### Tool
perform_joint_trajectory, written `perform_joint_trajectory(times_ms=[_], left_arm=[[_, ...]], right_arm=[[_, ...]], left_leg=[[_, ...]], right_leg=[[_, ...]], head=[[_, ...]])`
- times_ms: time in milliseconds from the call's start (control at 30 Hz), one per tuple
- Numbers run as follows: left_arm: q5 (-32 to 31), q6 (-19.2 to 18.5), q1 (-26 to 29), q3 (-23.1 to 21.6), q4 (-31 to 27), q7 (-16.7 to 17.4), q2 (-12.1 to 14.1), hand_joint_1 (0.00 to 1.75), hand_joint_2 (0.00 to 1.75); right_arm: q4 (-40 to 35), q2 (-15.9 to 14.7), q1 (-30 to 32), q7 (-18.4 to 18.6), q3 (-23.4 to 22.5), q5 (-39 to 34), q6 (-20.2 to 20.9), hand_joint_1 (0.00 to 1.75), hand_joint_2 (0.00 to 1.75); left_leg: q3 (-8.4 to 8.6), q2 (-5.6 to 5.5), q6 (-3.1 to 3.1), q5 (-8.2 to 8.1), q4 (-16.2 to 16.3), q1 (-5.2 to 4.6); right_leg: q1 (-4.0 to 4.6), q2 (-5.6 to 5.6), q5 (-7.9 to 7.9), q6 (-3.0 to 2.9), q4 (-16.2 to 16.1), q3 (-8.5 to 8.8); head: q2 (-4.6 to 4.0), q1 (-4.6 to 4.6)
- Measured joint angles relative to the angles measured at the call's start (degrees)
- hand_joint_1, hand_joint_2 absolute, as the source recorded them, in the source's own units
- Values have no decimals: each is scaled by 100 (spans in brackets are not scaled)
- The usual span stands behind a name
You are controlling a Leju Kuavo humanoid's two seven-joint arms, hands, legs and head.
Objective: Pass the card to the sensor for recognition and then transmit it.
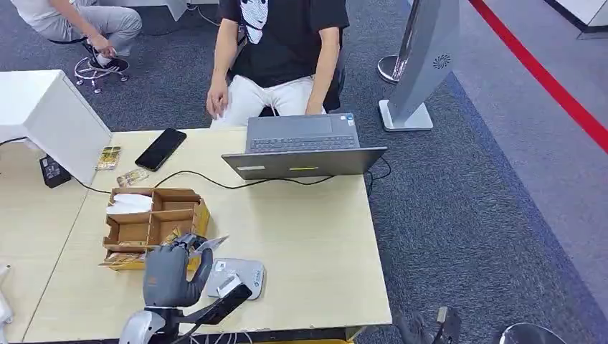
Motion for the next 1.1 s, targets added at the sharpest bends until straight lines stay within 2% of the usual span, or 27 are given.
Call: perform_joint_trajectory(times_ms=[200,400,633,1100], left_arm=[[2,20,1,0,643,48,-17,175,175],[186,501,94,-37,1266,413,13,175,175],[219,481,-26,-118,1715,553,50,175,175],[258,503,-63,-166,1984,527,55,175,175]], right_arm=[[0,-2,-1,-2,-4,7,2,0,175],[0,-2,28,-11,-4,33,9,0,175],[0,-2,28,-4,-4,46,26,0,175],[-2,-2,36,-9,-7,46,61,0,175]], left_leg=[[0,0,0,0,0,0],[0,0,0,0,0,0],[9,-1,1,-1,-1,0],[12,-2,1,0,0,0]], right_leg=[[0,0,0,0,0,1],[0,-1,-1,1,0,0],[0,-5,-2,2,0,14],[0,-9,-1,2,0,16]], head=[[0,0],[0,-2],[0,-2],[0,0]])
